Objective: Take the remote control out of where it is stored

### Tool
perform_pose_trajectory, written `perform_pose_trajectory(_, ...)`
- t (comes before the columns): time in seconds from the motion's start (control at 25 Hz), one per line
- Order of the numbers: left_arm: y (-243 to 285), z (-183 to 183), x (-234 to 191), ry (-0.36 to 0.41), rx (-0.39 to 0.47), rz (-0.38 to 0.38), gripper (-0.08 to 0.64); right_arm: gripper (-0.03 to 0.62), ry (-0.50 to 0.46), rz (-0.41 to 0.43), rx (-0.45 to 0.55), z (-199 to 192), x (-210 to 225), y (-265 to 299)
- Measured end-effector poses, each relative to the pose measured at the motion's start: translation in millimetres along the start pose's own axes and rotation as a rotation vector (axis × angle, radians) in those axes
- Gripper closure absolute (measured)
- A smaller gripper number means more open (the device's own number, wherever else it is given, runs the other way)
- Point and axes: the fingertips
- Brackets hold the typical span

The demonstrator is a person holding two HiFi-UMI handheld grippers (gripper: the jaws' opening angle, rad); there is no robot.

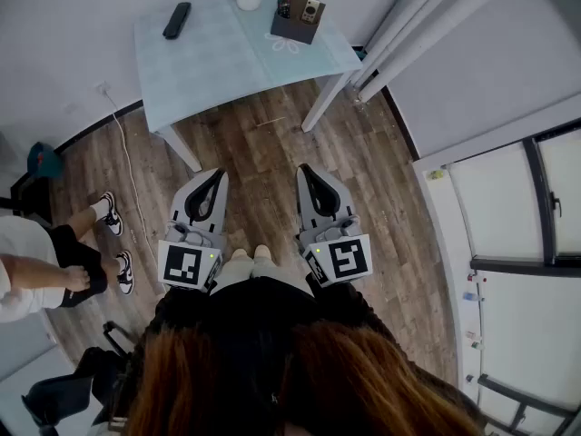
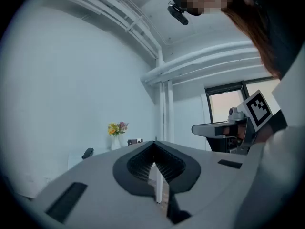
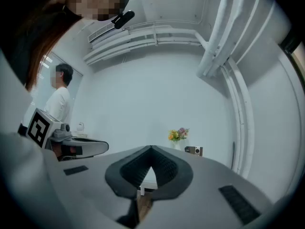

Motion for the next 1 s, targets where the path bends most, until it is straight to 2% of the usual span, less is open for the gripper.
perform_pose_trajectory(0.56, 5.7, -0.2, -3.3, 0.014, 0.005, 0.007, 0.555, 0.578, 0.003, 0.017, 0.012, 2.6, 2.1, 7.8)
perform_pose_trajectory(1.0, 15.7, -0.3, -3.7, 0.023, 0.018, 0.049, 0.555, 0.577, -0.001, 0.041, 0.028, 3.9, 15.4, 14.9)
Point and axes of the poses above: the fingertips, and each gripper's own axes: y forward along the fingers, x to its right, z out of its top, and after that the axes turned 13 degrees about x, right-handed
